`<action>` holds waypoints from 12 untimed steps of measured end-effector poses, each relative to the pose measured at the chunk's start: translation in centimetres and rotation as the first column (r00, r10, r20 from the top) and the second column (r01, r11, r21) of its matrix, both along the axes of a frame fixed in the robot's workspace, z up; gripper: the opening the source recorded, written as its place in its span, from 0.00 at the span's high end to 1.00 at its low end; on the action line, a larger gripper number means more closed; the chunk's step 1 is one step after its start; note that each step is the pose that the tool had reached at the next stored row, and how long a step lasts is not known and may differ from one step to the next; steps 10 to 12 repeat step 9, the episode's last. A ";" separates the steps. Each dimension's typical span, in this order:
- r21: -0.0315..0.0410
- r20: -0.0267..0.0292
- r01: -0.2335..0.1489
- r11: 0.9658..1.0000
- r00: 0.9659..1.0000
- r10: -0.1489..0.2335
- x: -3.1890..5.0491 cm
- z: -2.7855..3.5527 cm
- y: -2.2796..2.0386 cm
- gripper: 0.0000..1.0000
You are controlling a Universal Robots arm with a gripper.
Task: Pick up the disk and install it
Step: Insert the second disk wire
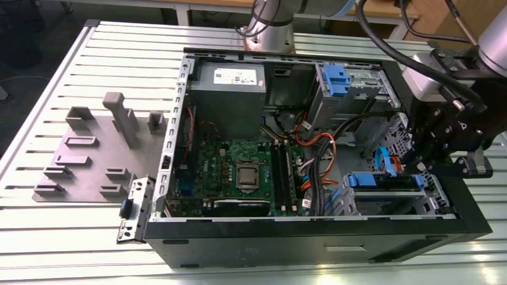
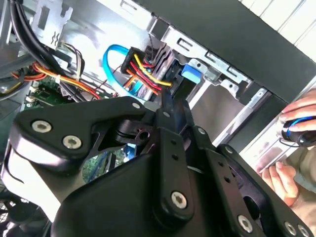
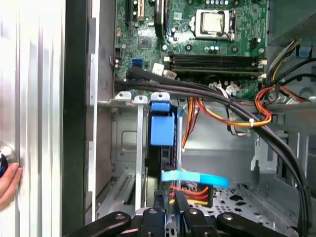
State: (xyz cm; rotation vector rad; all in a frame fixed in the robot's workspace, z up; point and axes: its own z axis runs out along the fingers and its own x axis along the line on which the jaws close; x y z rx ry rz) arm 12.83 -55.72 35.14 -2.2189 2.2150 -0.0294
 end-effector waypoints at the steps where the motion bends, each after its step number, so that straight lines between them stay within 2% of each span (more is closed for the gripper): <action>1: 0.001 0.001 0.000 1.000 1.000 0.000 -0.31 -0.01 0.00 0.77; 3: 0.003 0.002 0.000 1.000 1.000 0.000 -0.78 -0.03 0.00 0.77; 12: 0.003 0.002 0.000 1.000 1.000 0.000 -0.78 -0.02 0.00 0.77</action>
